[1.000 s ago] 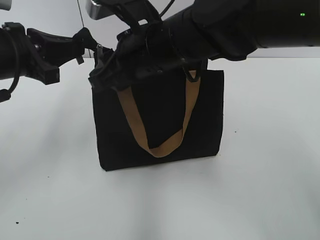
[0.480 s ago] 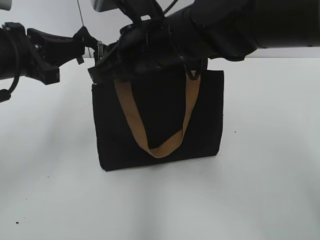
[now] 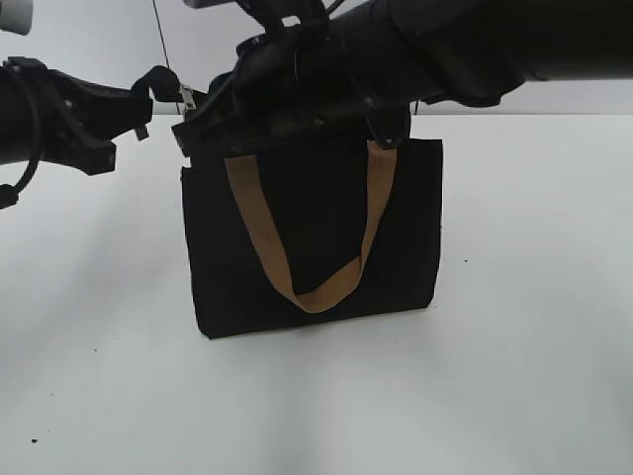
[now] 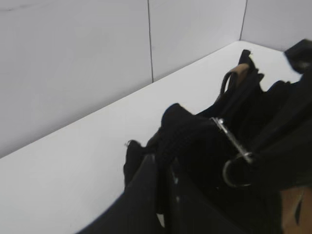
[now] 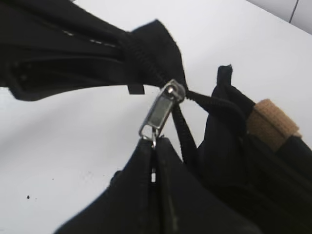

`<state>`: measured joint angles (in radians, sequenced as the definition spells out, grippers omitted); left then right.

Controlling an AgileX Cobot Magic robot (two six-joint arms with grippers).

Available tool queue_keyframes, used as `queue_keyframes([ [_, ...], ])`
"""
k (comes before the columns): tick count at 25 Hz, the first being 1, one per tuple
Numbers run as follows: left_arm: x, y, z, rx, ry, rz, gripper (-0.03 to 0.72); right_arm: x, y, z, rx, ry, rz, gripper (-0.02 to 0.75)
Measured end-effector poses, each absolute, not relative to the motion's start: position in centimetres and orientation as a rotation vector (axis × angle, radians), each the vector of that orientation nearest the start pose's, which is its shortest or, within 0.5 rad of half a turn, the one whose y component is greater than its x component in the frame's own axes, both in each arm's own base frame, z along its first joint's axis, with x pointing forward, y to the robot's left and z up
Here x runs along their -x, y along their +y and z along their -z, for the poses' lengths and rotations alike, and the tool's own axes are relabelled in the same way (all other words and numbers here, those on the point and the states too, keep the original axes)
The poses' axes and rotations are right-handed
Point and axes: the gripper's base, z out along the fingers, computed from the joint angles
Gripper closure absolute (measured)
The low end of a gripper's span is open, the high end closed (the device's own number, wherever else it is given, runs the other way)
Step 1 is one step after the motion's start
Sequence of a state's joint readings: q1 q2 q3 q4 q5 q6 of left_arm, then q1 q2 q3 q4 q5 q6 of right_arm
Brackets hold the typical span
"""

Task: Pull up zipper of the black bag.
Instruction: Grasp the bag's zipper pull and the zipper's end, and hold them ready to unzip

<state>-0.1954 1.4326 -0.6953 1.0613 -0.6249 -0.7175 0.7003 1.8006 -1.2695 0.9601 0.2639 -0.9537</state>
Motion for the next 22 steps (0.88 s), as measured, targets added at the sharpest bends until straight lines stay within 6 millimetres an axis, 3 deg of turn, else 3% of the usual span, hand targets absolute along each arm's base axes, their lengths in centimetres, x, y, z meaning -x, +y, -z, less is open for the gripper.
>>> queue_keyframes([
  [5,-27.6,-9.4,-24.2,-0.735,1.794,0.365,0.688,-29.6,27.7,-26.9,0.889,1.996,-0.639,0.751],
  [10,-27.7,-9.1,-23.9,-0.726,1.837,0.315,0.688,-29.9,27.1,-26.7,0.882,2.039,-0.674,0.751],
  [22,-27.6,-9.1,-23.9,-0.733,1.838,0.314,0.688,-33.0,21.9,-26.4,0.732,2.188,-0.727,0.751],
])
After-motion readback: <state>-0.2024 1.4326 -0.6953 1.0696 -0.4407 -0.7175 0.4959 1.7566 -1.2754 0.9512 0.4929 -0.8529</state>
